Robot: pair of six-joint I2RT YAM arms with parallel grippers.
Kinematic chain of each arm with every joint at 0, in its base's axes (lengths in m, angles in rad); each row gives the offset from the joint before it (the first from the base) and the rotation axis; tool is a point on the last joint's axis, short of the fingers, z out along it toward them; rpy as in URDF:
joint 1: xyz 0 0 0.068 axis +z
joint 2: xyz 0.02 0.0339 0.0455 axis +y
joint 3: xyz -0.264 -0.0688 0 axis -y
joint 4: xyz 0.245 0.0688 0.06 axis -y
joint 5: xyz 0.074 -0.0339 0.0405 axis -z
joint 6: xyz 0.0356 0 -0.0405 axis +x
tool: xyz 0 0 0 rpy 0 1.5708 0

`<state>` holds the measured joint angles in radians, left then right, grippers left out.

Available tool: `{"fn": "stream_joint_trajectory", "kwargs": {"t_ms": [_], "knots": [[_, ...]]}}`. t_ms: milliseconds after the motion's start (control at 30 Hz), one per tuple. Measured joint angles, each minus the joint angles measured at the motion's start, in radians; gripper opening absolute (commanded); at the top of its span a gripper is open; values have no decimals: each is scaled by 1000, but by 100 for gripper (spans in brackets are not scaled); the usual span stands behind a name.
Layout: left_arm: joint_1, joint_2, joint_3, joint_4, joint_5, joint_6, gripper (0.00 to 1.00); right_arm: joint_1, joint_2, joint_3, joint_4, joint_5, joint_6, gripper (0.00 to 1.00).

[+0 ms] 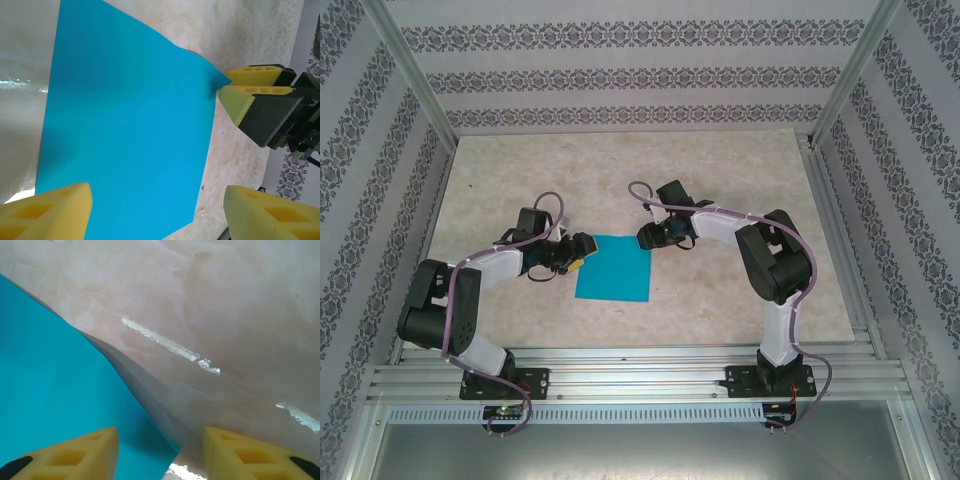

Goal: Fold a paper plane with a square sheet of paper (fold left side to right side)
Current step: Pick up the square sheet of paper from the center of the table.

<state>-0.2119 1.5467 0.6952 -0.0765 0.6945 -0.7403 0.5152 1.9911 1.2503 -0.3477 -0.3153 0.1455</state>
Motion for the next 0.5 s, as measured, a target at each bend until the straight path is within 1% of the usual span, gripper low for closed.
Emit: {"fn": "stream_joint_trajectory", "kwargs": {"t_ms": [33, 200, 233, 333, 400, 500], "knots": [[0, 0, 3, -7, -1, 4, 71, 0, 5, 6, -2, 0, -10, 37], [0, -1, 46, -63, -20, 47, 72, 9, 23, 26, -14, 0, -50, 2], [0, -4, 58, -77, -28, 60, 73, 13, 20, 26, -20, 0, -58, 0], [0, -29, 97, -122, -55, 118, 75, 15, -13, 26, -61, 5, -101, 0], [0, -71, 123, -138, -68, 174, 76, 15, -74, 19, -90, 13, -134, 0], [0, -156, 152, -141, -72, 271, 77, 15, -225, 8, -124, 36, -201, 0]]}}
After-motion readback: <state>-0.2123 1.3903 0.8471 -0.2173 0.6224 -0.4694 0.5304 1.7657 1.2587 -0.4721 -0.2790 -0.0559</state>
